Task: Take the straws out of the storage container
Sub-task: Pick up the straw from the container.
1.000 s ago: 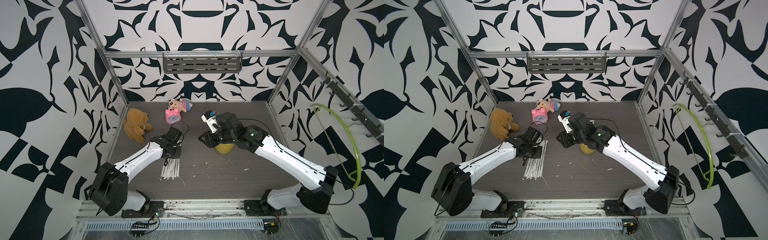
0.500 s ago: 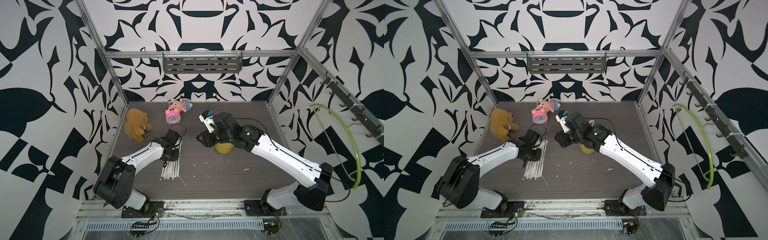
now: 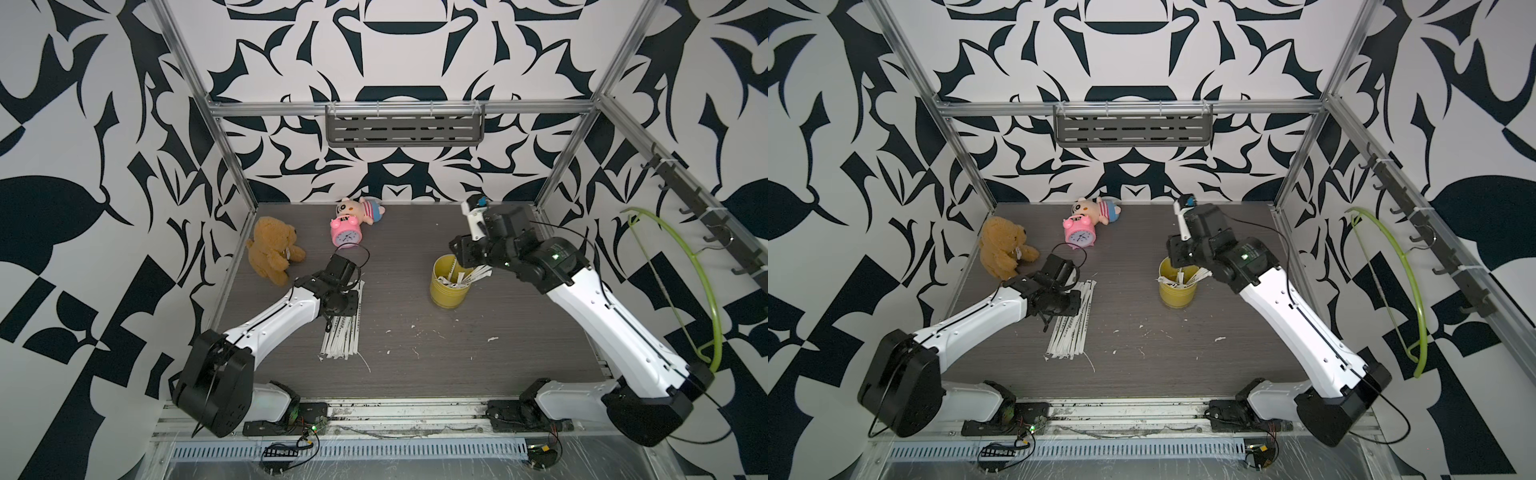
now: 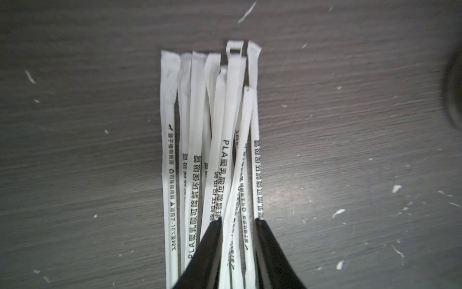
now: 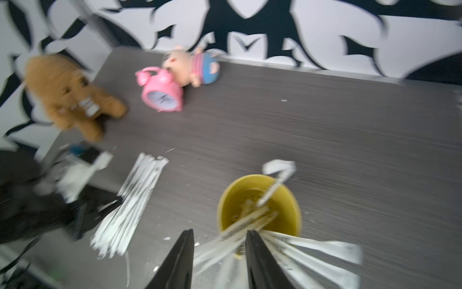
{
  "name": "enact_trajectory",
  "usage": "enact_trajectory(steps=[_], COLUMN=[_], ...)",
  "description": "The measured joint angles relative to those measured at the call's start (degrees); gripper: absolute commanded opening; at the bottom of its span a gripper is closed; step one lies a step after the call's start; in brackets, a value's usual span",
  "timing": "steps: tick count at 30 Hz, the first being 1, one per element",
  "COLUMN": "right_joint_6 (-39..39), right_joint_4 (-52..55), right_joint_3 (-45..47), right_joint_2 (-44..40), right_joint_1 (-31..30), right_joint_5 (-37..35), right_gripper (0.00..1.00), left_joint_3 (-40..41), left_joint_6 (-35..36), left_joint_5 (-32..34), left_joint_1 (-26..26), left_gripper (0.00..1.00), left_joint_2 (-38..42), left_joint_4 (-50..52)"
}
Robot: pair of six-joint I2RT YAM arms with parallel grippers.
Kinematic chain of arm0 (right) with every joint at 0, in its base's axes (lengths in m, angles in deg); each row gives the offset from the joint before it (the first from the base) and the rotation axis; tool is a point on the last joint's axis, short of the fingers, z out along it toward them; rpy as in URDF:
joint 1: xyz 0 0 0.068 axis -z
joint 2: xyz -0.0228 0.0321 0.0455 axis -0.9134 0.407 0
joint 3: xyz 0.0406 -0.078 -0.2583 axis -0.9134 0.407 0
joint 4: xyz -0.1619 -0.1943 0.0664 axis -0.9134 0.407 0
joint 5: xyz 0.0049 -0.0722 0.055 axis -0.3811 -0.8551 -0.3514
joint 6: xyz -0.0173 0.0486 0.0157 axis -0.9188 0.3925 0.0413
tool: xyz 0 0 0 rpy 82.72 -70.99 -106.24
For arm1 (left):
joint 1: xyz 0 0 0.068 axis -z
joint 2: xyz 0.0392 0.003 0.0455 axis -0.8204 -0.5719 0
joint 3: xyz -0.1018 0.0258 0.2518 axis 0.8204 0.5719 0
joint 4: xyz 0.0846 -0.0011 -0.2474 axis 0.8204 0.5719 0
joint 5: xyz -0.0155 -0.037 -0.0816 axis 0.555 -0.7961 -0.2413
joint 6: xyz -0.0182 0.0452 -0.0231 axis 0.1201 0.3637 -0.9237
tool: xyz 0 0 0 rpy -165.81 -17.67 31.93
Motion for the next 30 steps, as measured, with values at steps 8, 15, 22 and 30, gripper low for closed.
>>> enact_trajectory(steps=[8,15,22,30], right_joint_6=[0.5,1.3,1.9,2.1], right_joint_4=[2.2,1.0,-0.9,-4.1], right_joint_3=[2.7,4.5,5.4,5.6], right_joint_2=[2.8,8.8,12.7,15.3], right_joint_1=[3.4,3.8,4.2,4.9], right_joint_5=[0.7,1.0,0.4,0.2], right_gripper=[0.38,0.34,0.28,0.27], left_joint_3=[-6.8,-8.7,-9.3,-10.5], left_joint_6=[0.4,1.2,1.3,1.3], left_joint_5=[-1.2,-5.1,-7.1,-7.1], left_joint_1=[0.4,1.1,1.2,1.9], left_gripper=[0.31,0.32,0.32,0.32], left_joint_2=[8.1,8.8,8.8,10.6], left_joint_4=[-0.6,-1.7,-1.5,-1.4])
